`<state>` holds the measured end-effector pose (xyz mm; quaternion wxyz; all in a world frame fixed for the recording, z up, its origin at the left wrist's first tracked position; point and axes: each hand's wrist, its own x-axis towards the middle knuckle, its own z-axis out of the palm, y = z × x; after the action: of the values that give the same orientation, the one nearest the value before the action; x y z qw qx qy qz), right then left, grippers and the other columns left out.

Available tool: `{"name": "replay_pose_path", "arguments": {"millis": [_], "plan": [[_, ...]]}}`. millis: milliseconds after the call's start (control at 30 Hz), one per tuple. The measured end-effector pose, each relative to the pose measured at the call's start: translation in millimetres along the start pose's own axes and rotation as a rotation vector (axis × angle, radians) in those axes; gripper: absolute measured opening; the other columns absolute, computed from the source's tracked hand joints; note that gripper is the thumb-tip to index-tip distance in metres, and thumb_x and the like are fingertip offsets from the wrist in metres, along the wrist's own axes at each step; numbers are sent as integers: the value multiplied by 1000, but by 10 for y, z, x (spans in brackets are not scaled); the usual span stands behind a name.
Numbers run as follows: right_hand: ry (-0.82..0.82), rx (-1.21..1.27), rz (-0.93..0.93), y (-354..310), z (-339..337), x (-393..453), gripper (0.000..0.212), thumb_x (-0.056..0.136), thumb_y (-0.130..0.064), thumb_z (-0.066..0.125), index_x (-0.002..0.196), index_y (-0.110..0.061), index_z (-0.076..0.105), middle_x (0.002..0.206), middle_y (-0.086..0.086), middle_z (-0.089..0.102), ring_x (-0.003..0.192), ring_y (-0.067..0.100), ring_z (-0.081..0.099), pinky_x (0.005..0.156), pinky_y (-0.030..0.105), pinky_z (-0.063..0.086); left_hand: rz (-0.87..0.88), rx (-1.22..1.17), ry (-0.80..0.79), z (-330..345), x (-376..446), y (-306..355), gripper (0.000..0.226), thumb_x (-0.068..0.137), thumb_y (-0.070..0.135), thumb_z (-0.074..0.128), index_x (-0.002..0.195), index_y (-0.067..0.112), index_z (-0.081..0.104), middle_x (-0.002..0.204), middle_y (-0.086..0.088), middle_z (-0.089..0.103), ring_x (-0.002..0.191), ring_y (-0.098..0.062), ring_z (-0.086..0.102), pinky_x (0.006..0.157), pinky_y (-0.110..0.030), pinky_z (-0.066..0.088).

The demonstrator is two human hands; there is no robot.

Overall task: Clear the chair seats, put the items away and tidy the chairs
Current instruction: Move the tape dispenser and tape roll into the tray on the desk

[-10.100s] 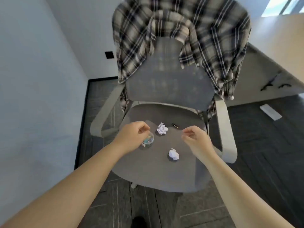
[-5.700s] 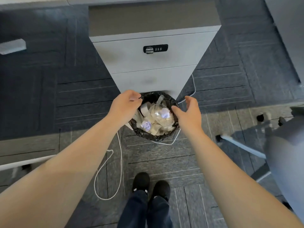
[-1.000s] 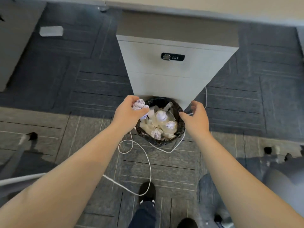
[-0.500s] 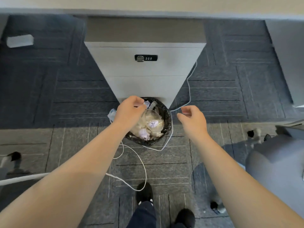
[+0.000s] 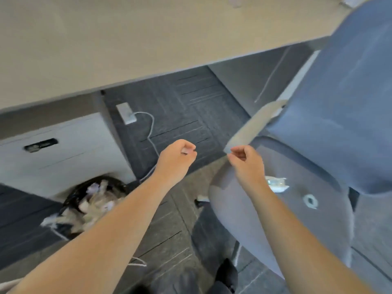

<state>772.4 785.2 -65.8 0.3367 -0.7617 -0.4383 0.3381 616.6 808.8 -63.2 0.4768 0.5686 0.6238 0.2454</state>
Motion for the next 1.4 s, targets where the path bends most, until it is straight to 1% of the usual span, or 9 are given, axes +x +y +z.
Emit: {"name": "replay_pose_path", "arguments": {"millis": [100,200,333,467,600,833,1000,1167,1400], "plan": [[82,2,73,445,-642,128,24,85,-9,58,108,-3,60,93,1,56,89,13,52,78,21,36,26,24,-94,700,33,339,25,91,19,47,113,13,56,113,0,58,101,-16,53,77,-24,38],[121,17,177,964,-1198,254,26,85,-10,56,111,-7,59,95,0,57,89,14,52,77,22,36,8,41,-189,1436,80,550,28,90,18,49,116,11,54,126,-3,56,103,-15,51,73,-22,38],[162,-4,268,1646,-1775,463,30,86,-10,55,115,-5,57,105,7,60,92,16,51,76,21,35,-5,115,-262,2310,226,635,37,86,17,56,123,14,49,135,-3,50,123,-17,46,86,-21,32],[196,-23,369,2285,-1980,668,35,86,-14,56,119,-5,54,122,11,61,111,25,56,85,27,39,8,274,-316,2930,482,513,57,82,13,60,135,13,39,143,-6,42,131,-20,39,96,-21,31],[209,-24,435,2790,-1941,894,39,84,-13,57,123,-8,51,127,10,57,114,26,54,87,29,41,31,431,-359,3369,821,295,73,76,15,67,140,12,30,145,-11,36,133,-26,35,105,-30,30],[227,-125,511,3402,-1658,1431,52,81,-10,58,130,-8,44,133,16,45,124,34,39,102,34,31,83,813,-426,3780,1420,-59,90,72,27,70,144,18,17,150,-8,30,136,-30,29,110,-39,26],[196,-242,578,3663,-1459,1704,72,82,-17,60,144,-18,24,153,9,24,138,32,21,112,37,20,61,850,-458,3846,1600,-242,80,71,25,70,139,23,27,141,-5,40,130,-28,37,101,-38,35],[207,-352,581,3706,-1413,1771,60,81,-5,52,138,-18,37,145,9,34,129,35,29,105,40,29,124,845,-446,3865,1622,-254,58,71,21,67,124,22,45,125,-5,52,112,-28,52,84,-33,43],[176,-166,505,3443,-1464,1627,55,84,-12,56,136,-14,39,138,13,41,127,31,34,99,25,27,113,770,-404,3791,1486,-112,47,74,22,65,118,15,49,118,-5,60,105,-29,56,79,-30,42]]}}
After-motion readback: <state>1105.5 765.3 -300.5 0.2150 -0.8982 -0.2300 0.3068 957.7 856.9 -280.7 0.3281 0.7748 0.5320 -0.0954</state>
